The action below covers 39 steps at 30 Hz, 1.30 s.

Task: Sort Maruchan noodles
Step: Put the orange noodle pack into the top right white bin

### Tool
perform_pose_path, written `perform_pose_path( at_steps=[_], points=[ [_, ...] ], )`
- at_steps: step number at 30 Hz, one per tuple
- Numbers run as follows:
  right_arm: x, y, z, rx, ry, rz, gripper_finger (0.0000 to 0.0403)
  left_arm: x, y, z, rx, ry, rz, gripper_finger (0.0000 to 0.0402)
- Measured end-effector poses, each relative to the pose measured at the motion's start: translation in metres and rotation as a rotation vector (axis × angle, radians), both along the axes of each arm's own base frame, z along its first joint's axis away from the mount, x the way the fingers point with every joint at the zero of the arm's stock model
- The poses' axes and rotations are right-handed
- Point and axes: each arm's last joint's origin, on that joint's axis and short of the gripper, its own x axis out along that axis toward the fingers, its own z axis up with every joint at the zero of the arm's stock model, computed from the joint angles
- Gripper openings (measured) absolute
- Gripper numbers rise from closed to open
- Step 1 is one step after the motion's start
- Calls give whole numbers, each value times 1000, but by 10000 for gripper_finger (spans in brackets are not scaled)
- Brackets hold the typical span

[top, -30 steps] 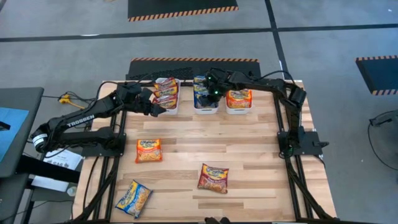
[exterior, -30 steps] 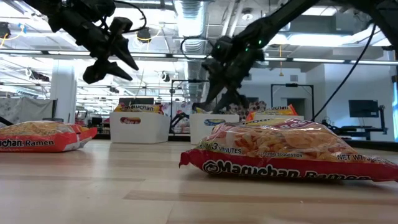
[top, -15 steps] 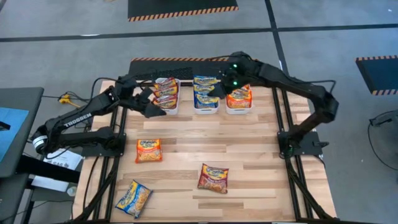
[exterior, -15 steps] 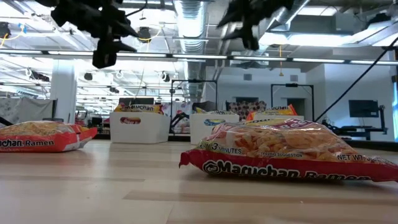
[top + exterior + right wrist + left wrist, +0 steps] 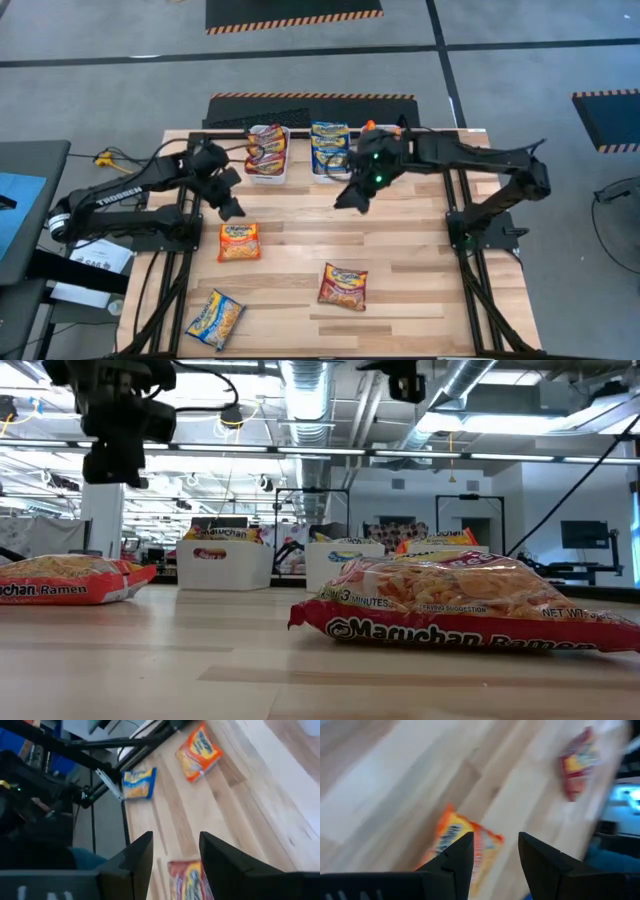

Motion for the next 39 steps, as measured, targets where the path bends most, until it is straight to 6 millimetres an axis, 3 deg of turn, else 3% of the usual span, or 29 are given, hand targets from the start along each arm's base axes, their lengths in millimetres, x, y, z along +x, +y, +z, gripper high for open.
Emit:
perform_pose_path(
  at_steps=[10,22,30,39],
  points=[
    [23,27,-23,2,72,48,187,10,6,-19,27,183,-3,140],
    [35,19,-44,28,140,40,187,32,13,-61,-65,360,-164,140],
    [37,13,-44,34,133,28,187,38,8,-96,-123,499,-227,140],
    [37,11,-44,34,130,22,187,49,4,-117,-139,559,-271,136]
  ],
)
